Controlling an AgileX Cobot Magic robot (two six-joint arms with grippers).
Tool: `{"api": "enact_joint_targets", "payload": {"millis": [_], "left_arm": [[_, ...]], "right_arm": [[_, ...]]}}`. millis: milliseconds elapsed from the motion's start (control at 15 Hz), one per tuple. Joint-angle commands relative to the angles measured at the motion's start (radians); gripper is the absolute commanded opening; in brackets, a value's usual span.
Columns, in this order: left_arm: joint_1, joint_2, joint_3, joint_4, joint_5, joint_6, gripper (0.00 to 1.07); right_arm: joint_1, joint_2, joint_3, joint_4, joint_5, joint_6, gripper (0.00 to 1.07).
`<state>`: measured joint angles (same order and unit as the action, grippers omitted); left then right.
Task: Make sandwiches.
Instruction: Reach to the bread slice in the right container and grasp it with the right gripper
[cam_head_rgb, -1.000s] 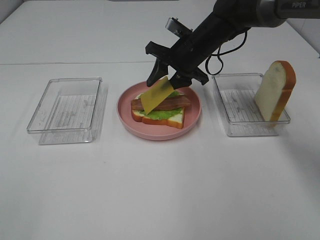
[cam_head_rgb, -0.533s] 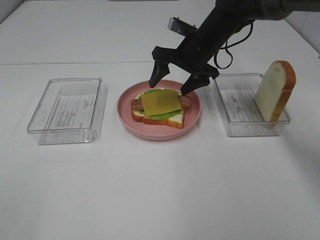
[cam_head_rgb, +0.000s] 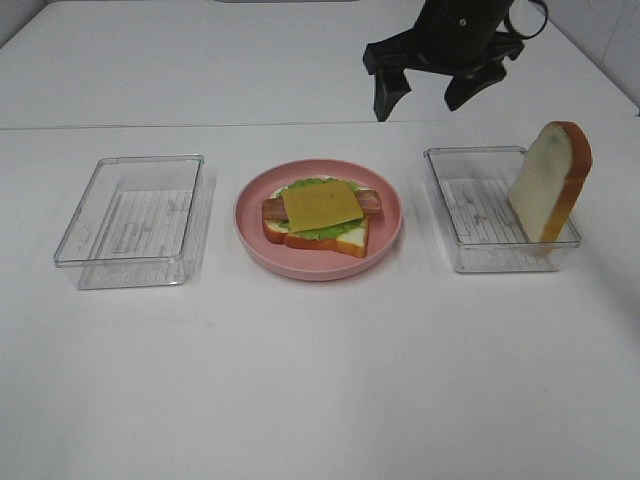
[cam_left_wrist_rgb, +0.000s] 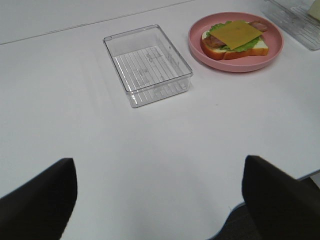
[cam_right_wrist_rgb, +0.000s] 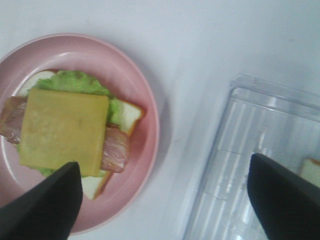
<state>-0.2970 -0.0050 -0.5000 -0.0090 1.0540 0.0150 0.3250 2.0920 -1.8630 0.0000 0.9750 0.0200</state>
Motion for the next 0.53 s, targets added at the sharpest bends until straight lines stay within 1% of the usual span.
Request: {"api": "enact_joint_targets", "payload": {"millis": [67, 133, 333, 533], "left_arm": [[-0.001, -0.02, 0.002, -0.002, -0.01, -0.002, 0.85], [-0.001, -0.02, 0.002, -0.002, -0.01, -0.002, 0.85], [-0.001, -0.02, 0.002, -0.002, -0.01, -0.002, 0.85], [-0.001, -0.02, 0.002, -0.002, -0.01, -0.002, 0.85]], "right_arm": [[-0.06, -0.049, -0.004, -0.026, 0.05, 0.022, 0.85], [-0.116, -0.069, -0.004, -0.024, 0.081, 0.022, 0.85], [-0.233, -0.078, -0.004, -0.024, 0.186, 0.019, 0.85], [-0.292, -0.075, -0.004, -0.021, 0.236, 0.012, 0.85]]}}
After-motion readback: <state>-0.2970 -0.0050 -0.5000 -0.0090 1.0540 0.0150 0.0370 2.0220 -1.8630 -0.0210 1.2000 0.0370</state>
